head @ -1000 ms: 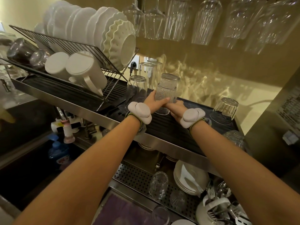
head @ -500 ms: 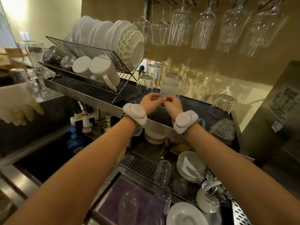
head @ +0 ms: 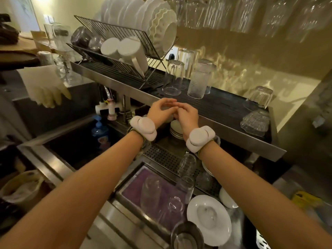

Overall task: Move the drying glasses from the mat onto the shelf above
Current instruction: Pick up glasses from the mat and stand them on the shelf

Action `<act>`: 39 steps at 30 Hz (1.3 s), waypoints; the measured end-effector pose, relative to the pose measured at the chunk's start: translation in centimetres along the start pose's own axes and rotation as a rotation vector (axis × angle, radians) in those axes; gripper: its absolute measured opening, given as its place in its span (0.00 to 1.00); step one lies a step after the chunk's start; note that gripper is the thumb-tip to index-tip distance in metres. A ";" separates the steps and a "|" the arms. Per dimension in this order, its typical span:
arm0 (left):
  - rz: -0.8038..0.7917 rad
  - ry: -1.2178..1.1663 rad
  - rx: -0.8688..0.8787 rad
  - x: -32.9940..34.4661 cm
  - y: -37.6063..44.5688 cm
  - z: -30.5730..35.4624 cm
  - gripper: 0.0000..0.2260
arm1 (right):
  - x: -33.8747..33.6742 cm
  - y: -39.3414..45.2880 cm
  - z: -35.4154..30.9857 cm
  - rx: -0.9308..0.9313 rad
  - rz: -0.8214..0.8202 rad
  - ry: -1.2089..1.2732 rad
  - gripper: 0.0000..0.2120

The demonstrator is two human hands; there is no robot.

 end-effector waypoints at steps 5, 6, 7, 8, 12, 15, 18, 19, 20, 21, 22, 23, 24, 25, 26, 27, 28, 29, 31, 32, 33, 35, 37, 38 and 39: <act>-0.020 -0.005 -0.159 -0.3 -3.5 -2.8 0.14 | 0.4 -1.5 3.8 0.111 -0.095 0.021 0.16; -0.021 -0.005 -0.189 -0.3 -4.3 -3.5 0.15 | 0.5 -1.8 4.6 0.138 -0.107 0.013 0.16; -0.024 -0.012 -0.220 -0.3 -5.0 -4.2 0.16 | 0.6 -2.0 5.5 0.169 -0.117 0.009 0.16; -0.031 -0.018 -0.249 -0.3 -5.6 -4.9 0.17 | 0.7 -2.2 6.4 0.210 -0.127 0.002 0.16; -0.045 0.000 -0.324 -0.2 -8.3 -7.3 0.17 | 1.1 -2.8 9.9 0.437 -0.201 -0.030 0.15; -0.068 -0.054 -0.419 0.1 -10.9 -9.2 0.21 | 1.5 -3.9 11.9 0.564 -0.260 -0.093 0.17; -0.130 -0.040 -0.474 0.5 -13.4 -10.7 0.26 | 1.8 -5.3 13.6 0.653 -0.318 -0.056 0.21; -0.145 -0.035 -0.479 0.5 -13.8 -10.9 0.27 | 1.9 -5.5 13.8 0.674 -0.339 -0.067 0.22; -0.164 -0.039 -0.499 0.7 -14.4 -11.4 0.28 | 1.8 -5.8 14.5 0.701 -0.346 -0.089 0.23; -0.184 -0.046 -0.517 0.8 -14.9 -11.8 0.29 | 1.7 -6.0 15.0 0.722 -0.352 -0.105 0.23; -0.199 -0.049 -0.526 0.8 -15.2 -12.0 0.29 | 1.7 -6.2 15.2 0.728 -0.358 -0.116 0.24; -0.220 -0.051 -0.542 0.9 -15.5 -12.4 0.29 | 1.7 -6.4 15.5 0.739 -0.360 -0.120 0.24; -0.235 -0.051 -0.557 0.9 -15.8 -12.7 0.29 | 1.7 -6.6 15.8 0.748 -0.359 -0.126 0.25; -0.236 -0.052 -0.569 0.8 -16.2 -13.1 0.29 | 1.7 -6.7 16.0 0.754 -0.361 -0.130 0.25; -0.232 -0.056 -0.577 0.7 -16.4 -13.3 0.29 | 1.6 -6.7 16.1 0.757 -0.367 -0.137 0.25; -0.224 -0.062 -0.584 0.7 -16.7 -13.6 0.30 | 1.6 -6.8 16.3 0.764 -0.374 -0.142 0.25; -0.213 -0.067 -0.585 0.6 -16.9 -13.8 0.30 | 1.6 -6.8 16.5 0.778 -0.374 -0.142 0.25; -0.201 -0.071 -0.581 0.7 -17.1 -14.0 0.32 | 1.6 -6.9 16.6 0.794 -0.377 -0.138 0.25; -0.183 -0.089 -0.572 0.7 -17.4 -14.2 0.36 | 1.6 -6.9 16.6 0.810 -0.388 -0.128 0.25; -0.182 -0.103 -0.573 0.7 -17.4 -14.3 0.39 | 1.6 -6.9 16.7 0.816 -0.387 -0.129 0.25; -0.185 -0.118 -0.570 0.7 -17.5 -14.4 0.41 | 1.6 -6.8 16.8 0.816 -0.388 -0.132 0.24; -0.190 -0.160 -0.554 0.9 -17.6 -14.3 0.44 | 1.7 -6.5 17.0 0.807 -0.383 -0.141 0.24; -0.182 -0.167 -0.538 0.9 -17.8 -14.4 0.45 | 1.6 -6.2 17.3 0.812 -0.384 -0.153 0.23; -0.174 -0.135 -0.526 0.8 -17.9 -14.4 0.45 | 1.6 -6.1 17.5 0.815 -0.391 -0.166 0.22; -0.162 -0.081 -0.512 0.7 -18.1 -14.5 0.45 | 1.5 -6.0 17.6 0.813 -0.404 -0.184 0.20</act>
Point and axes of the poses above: each hand's wrist, its own y-axis towards the middle knuckle, its own x-axis out of the palm, z = x × y, the point moved 2 cm from there along y, towards the middle knuckle, and after that the axes turned 10 degrees about x, right-handed, at the moved point
